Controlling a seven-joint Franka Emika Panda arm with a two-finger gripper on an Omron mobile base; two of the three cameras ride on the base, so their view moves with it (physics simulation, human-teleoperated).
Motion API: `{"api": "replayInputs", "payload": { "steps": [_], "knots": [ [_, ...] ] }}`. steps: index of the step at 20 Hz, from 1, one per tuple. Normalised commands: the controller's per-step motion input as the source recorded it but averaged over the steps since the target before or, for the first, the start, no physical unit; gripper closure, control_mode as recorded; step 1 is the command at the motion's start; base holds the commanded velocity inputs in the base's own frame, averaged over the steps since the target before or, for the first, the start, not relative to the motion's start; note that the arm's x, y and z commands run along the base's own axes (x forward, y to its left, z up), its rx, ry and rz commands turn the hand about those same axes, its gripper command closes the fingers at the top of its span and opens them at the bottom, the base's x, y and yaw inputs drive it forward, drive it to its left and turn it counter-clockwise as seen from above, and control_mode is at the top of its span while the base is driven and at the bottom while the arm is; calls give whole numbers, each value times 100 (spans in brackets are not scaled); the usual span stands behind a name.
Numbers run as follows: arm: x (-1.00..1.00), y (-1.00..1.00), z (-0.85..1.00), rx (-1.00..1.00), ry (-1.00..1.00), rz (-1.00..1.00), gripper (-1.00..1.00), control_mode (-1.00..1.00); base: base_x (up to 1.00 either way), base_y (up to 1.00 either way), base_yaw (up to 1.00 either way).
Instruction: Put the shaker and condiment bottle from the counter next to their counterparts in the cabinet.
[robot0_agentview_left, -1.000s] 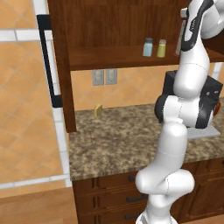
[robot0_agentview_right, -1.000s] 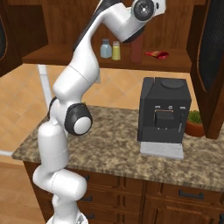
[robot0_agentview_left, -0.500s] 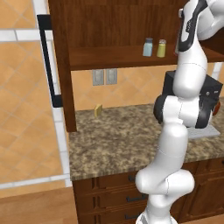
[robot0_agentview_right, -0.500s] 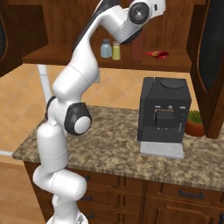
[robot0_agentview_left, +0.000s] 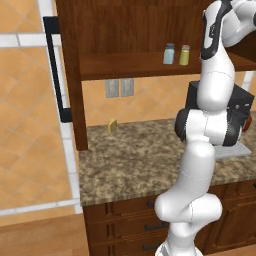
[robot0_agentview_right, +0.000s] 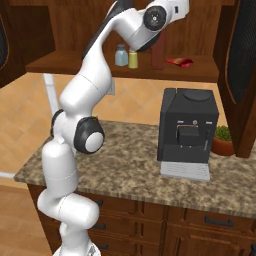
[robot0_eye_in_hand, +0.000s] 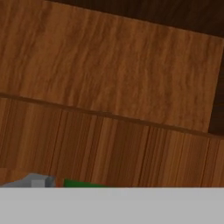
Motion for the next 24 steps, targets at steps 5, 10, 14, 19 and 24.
{"api": "replayInputs", "payload": {
  "steps": [5,10,14,19,24],
  "knots": [
    [62,0,-16,0,-1,0,-100,-100,0,0,0],
    [32,0,-5,0,0,0,-100,-100,0,0,0],
    [27,0,-13,0,0,1,-100,-100,0,0,0],
    [15,0,-13,0,-1,1,-100,-100,0,0,0],
    [-26,0,0,0,0,0,-100,-100,0,0,0]
  ]
}}
